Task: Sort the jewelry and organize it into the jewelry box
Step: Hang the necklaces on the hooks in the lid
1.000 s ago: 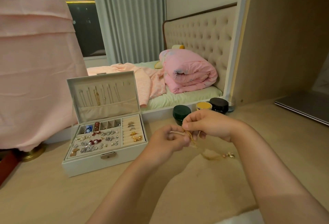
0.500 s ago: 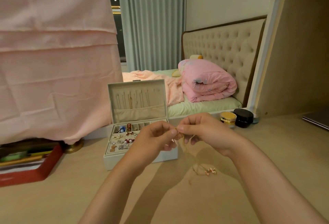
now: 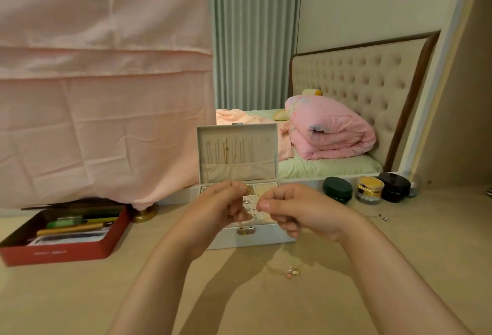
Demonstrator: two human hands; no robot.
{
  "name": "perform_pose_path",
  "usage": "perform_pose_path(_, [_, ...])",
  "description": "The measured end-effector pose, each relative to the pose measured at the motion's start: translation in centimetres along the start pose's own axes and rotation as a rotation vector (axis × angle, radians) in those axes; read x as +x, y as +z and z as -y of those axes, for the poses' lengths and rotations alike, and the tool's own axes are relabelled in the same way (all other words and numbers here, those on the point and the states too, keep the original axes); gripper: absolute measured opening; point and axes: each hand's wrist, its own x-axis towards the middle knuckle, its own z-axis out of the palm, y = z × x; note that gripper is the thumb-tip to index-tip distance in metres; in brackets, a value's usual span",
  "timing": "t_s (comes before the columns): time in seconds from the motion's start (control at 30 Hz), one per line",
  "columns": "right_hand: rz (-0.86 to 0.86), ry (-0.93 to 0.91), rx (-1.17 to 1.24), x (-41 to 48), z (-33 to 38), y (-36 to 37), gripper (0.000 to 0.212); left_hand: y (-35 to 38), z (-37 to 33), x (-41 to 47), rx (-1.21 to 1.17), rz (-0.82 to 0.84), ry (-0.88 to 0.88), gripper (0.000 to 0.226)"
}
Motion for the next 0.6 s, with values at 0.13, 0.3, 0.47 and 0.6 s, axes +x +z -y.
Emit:
perform_pose_path(0.13, [-0.088, -0.01, -0.077, 0.0, 0.9, -0.6, 0.018, -0.9, -1.2, -0.8, 0.083, 0.069, -0.073, 0.027])
perform_pose_path(0.3, [-0.234, -0.117, 0.052, 0.4, 1.6, -1.2, 0.015, -3.0, -1.7, -1.4, 0.3, 0.163, -0.123, 0.03])
perform_pose_path(0.47, [-0.166, -0.116, 0.103, 0.3, 2.0, -1.2, 0.022, -3.0, -2.5, -1.1, -0.108, 0.162, -0.022, 0.03])
perform_pose_path(0.6, [-0.081, -0.122, 0.219, 0.2, 2.7, -1.3, 0.033, -2.4, -3.6, 0.3, -0.31, 0.157, 0.035, 0.025])
